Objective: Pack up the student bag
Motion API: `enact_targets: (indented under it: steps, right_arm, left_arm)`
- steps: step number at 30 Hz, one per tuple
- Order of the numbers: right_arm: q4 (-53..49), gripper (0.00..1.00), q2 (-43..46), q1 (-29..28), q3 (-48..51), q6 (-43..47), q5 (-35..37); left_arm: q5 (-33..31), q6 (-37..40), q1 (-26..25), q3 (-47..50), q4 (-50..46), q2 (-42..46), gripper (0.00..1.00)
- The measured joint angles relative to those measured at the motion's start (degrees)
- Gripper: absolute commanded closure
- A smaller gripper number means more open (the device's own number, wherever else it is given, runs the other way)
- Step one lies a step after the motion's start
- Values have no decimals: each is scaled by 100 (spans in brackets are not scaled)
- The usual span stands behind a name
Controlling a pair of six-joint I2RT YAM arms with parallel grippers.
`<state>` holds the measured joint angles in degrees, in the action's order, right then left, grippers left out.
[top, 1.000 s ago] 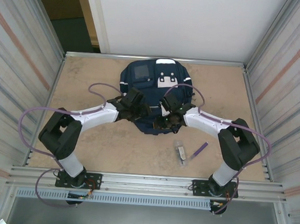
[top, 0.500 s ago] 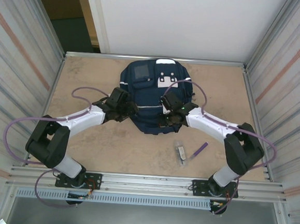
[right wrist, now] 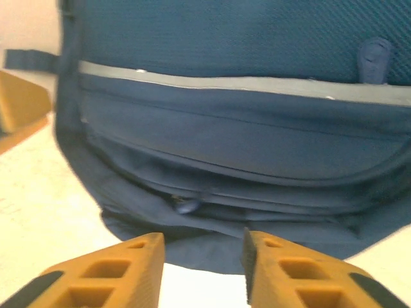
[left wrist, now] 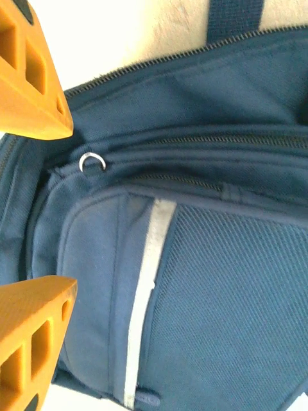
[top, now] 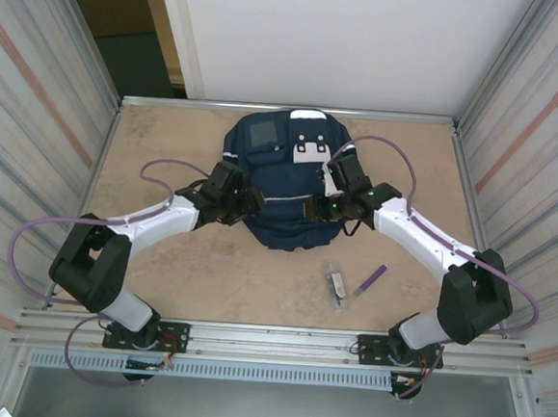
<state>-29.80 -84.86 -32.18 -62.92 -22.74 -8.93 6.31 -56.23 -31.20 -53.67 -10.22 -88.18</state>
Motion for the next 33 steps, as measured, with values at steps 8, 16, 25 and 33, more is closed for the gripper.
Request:
enact_targets:
  steps: [8, 16, 25, 33]
  right_arm:
    - [-85, 57, -804, -361, -402, -420, 149]
    - [-179, 62, -1493, -872, -809, -662, 809]
    - [-337, 74, -1694, -1091, -815, -986, 1283]
    - [-313, 100, -1696, -1130, -824, -1115, 1298]
  left_arm:
    - [280, 284, 146, -1047, -127, -986, 44]
    - [160, 310, 118, -1154, -372, -1161, 44]
    - [111, 326, 111, -1390, -452, -1569, 42]
    - [15, 57, 66, -953, -131, -1303, 41]
